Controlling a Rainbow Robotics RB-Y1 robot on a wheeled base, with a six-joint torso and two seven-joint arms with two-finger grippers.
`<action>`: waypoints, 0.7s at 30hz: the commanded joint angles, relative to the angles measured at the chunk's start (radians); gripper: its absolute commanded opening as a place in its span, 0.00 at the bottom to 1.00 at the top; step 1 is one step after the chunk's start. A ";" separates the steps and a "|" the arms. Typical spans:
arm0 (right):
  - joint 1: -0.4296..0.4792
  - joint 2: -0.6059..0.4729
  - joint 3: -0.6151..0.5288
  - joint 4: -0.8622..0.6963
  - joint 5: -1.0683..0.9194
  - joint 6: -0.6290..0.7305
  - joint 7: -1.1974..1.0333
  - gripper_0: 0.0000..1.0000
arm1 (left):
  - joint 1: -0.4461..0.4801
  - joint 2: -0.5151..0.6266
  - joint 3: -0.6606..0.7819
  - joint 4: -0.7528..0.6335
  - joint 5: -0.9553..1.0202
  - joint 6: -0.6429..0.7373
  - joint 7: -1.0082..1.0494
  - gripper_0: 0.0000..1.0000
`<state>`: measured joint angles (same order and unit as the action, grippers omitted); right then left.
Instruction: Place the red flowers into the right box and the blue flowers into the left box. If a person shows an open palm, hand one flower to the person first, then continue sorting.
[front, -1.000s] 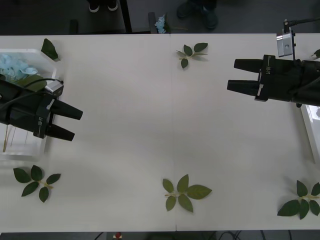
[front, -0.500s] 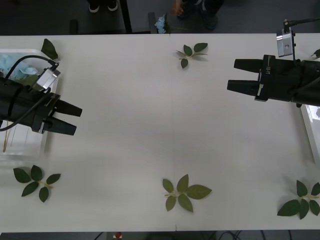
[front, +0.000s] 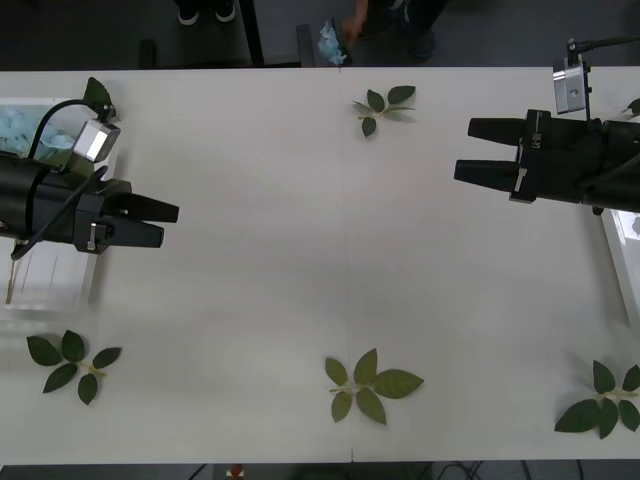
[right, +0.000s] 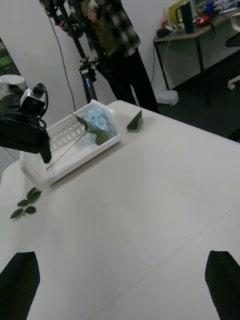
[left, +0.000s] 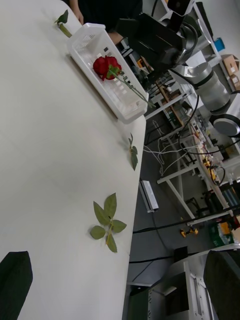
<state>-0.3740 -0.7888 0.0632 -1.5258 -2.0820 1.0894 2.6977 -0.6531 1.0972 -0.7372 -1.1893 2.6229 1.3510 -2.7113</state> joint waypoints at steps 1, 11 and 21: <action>-0.010 -0.040 -0.003 -0.022 -0.006 0.004 0.008 0.96 | 0.013 -0.025 -0.002 0.047 0.017 0.020 0.006 1.00; -0.010 -0.040 -0.003 -0.022 -0.006 0.004 0.008 0.97 | 0.092 -0.079 0.001 0.070 0.028 -0.013 0.006 1.00; -0.010 -0.040 -0.003 -0.022 -0.006 0.004 0.008 0.97 | 0.101 -0.126 -0.001 0.100 0.068 -0.055 0.006 1.00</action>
<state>-0.3740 -0.7888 0.0632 -1.5258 -2.0820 1.0894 2.6977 -0.5414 0.9648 -0.7372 -1.0869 2.6718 1.2988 -2.7113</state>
